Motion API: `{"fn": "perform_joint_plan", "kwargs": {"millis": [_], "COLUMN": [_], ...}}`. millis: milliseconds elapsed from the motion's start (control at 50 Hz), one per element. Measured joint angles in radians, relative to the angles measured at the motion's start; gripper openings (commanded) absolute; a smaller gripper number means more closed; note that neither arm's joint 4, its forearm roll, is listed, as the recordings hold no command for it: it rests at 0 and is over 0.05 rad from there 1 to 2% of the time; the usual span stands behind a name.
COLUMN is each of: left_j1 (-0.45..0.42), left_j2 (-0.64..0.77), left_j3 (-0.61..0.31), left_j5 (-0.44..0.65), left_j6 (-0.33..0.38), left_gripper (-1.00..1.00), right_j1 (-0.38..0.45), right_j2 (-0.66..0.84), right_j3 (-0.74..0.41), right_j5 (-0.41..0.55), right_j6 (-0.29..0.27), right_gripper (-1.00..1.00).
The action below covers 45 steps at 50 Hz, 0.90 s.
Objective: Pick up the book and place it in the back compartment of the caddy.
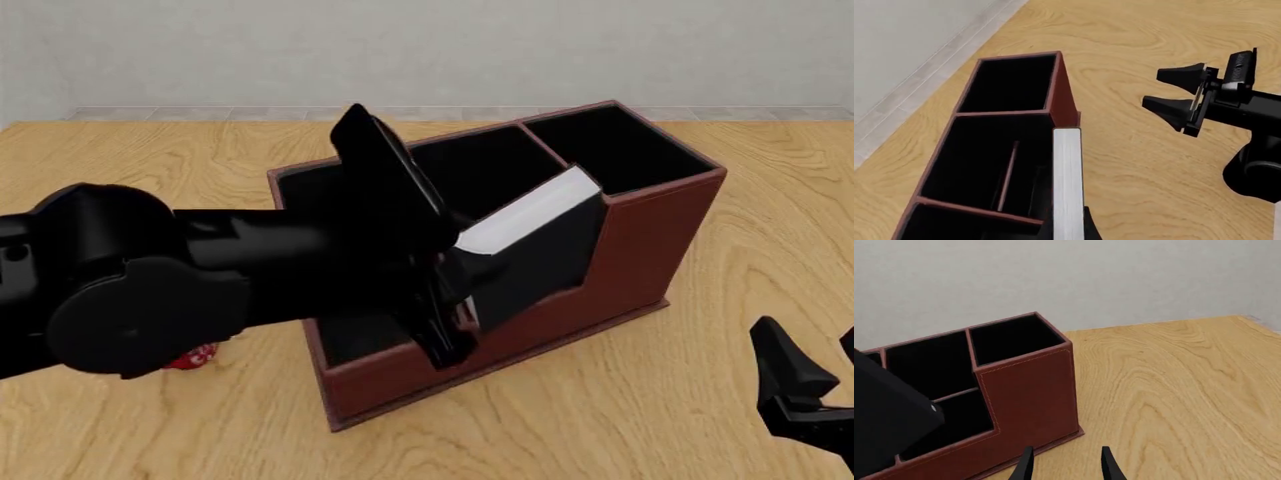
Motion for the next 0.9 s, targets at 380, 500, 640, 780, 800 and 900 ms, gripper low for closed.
{"fn": "perform_joint_plan", "kwargs": {"millis": [380, 500, 640, 780, 800, 900], "left_j1": [0.024, 0.044, 0.064, 0.084, 0.086, 0.095], "left_j2": [0.03, 0.05, 0.079, 0.113, 0.117, 0.134], "left_j3": [-0.022, -0.025, -0.039, -0.061, -0.064, -0.077], "left_j5": [-0.004, -0.02, -0.028, -0.027, -0.027, -0.029], "left_j6": [0.09, 0.123, 0.145, 0.175, 0.179, 0.186], "left_gripper": [-1.0, -1.0, -1.0, -1.0, -1.0, -1.0], "right_j1": [0.0, 0.0, -0.001, -0.001, -0.001, -0.001], "right_j2": [-0.001, 0.0, 0.003, 0.006, 0.006, 0.009], "right_j3": [0.0, 0.0, 0.0, 0.0, 0.0, 0.0], "right_j5": [0.001, 0.0, -0.003, -0.005, -0.005, -0.009], "right_j6": [0.0, 0.0, 0.0, 0.0, 0.0, 0.0], "right_gripper": [1.0, 1.0, 1.0, 1.0, 1.0, 1.0]}}
